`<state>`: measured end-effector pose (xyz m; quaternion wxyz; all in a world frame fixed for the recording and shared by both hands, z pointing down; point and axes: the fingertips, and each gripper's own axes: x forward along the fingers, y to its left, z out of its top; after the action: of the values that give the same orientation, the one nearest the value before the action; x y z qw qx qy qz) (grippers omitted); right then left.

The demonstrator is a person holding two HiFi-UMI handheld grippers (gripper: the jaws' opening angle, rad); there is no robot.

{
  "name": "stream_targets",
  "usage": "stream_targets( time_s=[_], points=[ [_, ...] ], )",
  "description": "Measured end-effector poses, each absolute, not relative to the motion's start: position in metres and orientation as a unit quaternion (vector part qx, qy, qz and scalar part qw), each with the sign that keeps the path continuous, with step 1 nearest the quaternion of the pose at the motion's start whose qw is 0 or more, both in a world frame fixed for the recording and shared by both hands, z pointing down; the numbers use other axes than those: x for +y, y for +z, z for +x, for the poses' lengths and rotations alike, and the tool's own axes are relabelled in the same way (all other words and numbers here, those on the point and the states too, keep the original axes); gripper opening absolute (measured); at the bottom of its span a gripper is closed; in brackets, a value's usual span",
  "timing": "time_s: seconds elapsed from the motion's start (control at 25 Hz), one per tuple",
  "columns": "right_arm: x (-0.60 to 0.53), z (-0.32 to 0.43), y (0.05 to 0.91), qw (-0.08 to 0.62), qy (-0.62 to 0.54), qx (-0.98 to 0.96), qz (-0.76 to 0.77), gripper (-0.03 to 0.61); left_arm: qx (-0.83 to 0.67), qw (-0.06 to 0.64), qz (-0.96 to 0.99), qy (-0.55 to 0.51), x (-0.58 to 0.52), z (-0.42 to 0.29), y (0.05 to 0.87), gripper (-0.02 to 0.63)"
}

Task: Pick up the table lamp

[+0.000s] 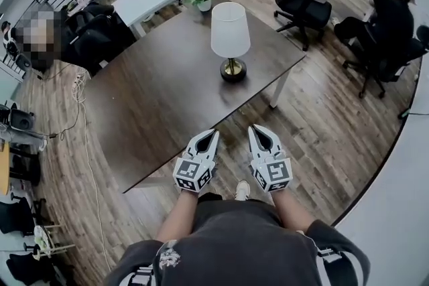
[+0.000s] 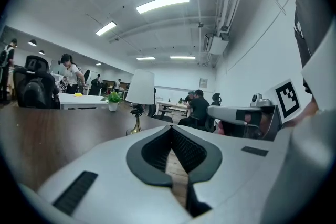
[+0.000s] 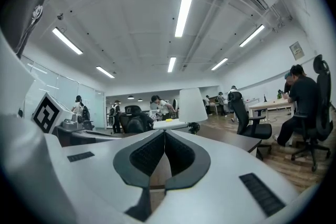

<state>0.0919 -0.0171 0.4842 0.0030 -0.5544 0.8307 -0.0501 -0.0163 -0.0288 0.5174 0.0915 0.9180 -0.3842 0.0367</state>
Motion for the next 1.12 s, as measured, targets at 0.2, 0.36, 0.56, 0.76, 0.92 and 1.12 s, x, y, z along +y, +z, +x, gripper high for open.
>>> stream_targets(
  time_s=[0.2,0.36,0.56,0.76,0.92,1.12],
  points=[
    [-0.038,0.099,0.485,0.005,-0.05,0.828,-0.559,0.025,-0.393,0.092,0.914,0.036,-0.05,-0.019,0.518,0.008],
    [-0.061,0.099,0.491,-0.002,-0.046,0.823,-0.566,0.025,-0.394,0.091,0.914,0.036,-0.077,-0.023,0.52,0.008],
    [-0.095,0.09,0.488,-0.012,-0.029,0.821,-0.57,0.025,-0.382,0.083,0.92,0.034,-0.116,-0.025,0.518,0.008],
    [-0.131,0.077,0.487,-0.012,-0.034,0.817,-0.575,0.025,-0.363,0.07,0.929,0.023,-0.152,-0.028,0.506,0.008],
    [-0.156,0.071,0.492,-0.018,-0.047,0.81,-0.584,0.025,-0.351,0.071,0.934,0.02,-0.178,-0.033,0.507,0.008],
    [-0.179,0.069,0.497,-0.03,-0.046,0.799,-0.599,0.025,-0.332,0.086,0.939,0.017,-0.201,-0.035,0.513,0.008]
  ],
)
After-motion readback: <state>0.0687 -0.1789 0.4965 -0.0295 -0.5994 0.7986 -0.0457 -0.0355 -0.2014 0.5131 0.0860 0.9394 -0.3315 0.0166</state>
